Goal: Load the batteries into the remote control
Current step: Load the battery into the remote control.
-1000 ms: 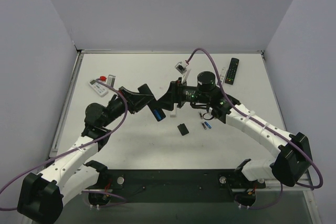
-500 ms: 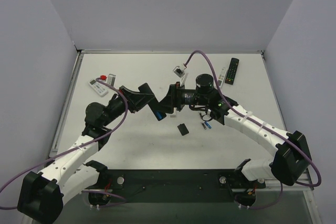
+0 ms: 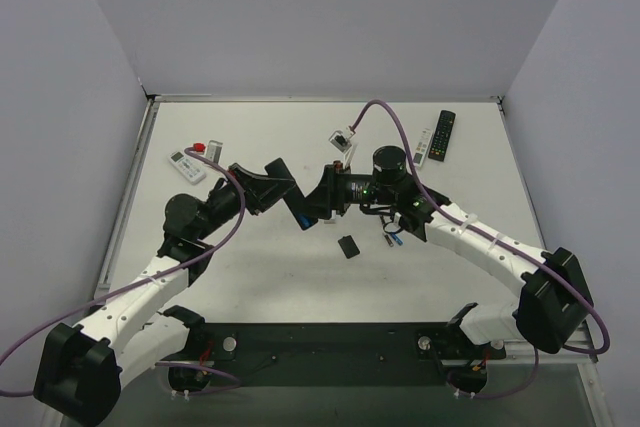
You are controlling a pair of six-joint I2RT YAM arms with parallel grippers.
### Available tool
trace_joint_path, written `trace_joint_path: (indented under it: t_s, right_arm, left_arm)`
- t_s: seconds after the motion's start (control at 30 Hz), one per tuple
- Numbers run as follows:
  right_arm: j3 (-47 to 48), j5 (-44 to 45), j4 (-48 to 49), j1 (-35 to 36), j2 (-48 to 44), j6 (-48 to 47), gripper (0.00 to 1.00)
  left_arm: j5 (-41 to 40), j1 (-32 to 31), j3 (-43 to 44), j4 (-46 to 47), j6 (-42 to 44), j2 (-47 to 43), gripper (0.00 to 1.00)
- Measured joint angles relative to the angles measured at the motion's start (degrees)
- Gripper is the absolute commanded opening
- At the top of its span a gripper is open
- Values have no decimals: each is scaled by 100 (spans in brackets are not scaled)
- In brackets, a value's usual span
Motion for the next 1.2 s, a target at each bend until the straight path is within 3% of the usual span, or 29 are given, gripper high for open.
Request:
trace_joint_path:
  t_s: [0.27,0.5,0.7,0.9,1.2]
  right_arm:
    - [-153,-120,166,2,7,7,39]
    - [-323,-197,393,0,4,70,38]
    - [-402,-208,352,0,4,26,47]
    - [-420,-164,-28,0,-2,-238,68]
    - [-146,225,-1360,-33,-328,-1091,97]
  left_arm:
    - [-7,-22,0,4,-13,9,0]
    - [-35,-26,-2,2,9,24,0]
    - [-92,-26,-50,28,31,17,0]
    - [-175,-26,-133,35,107,-44,0]
    - [-509,-24,-538,-315,570,-326,0]
